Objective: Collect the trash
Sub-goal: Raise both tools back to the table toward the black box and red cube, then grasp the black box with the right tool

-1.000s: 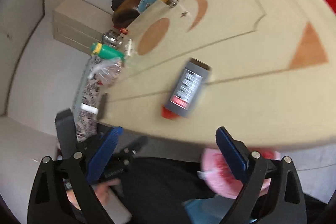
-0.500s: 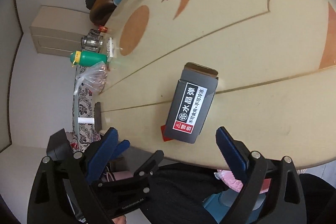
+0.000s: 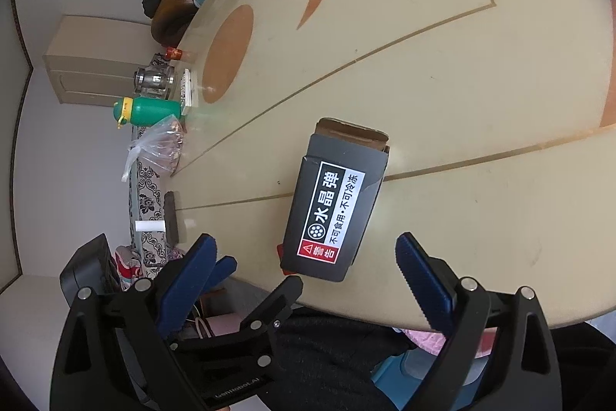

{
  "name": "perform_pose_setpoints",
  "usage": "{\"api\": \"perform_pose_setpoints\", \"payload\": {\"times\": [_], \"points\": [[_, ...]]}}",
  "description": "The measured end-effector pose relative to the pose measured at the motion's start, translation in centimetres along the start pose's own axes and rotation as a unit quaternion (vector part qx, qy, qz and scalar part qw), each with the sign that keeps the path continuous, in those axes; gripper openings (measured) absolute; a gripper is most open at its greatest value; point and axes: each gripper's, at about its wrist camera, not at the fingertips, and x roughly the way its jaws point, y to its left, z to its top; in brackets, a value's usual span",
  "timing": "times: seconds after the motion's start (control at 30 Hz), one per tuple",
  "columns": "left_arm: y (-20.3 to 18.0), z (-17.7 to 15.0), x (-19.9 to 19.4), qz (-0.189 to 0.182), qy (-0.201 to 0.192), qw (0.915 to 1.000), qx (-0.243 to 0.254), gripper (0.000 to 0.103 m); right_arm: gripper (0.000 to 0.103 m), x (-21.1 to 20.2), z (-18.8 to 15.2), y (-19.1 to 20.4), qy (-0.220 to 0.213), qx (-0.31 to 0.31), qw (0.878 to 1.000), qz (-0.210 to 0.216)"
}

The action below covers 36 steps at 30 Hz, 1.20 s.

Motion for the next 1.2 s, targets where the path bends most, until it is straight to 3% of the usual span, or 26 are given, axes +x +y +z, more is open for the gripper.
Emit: {"api": "perform_pose_setpoints", "payload": {"times": [0.57, 0.93, 1.07, 1.2], "points": [[0.4, 0.3, 1.7, -0.024, 0.013, 0.9995, -0.017, 0.086, 0.092, 2.4, 1.0, -0.8, 0.015, 0.012, 1.0, -0.01], [1.8, 0.5, 2.2, -0.033, 0.017, 0.9985, -0.041, 0.086, 0.092, 4.6, 2.6, 1.6, 0.028, -0.007, 0.994, -0.105], [2.1, 0.7, 2.4, -0.034, 0.02, 0.9979, -0.052, 0.086, 0.093, 6.1, 3.0, 2.3, 0.042, -0.012, 0.987, -0.154], [2.7, 0.2, 2.9, -0.05, 0.029, 0.9945, -0.088, 0.086, 0.085, 6.9, 3.1, 3.7, 0.046, -0.042, 0.976, -0.208]]}}
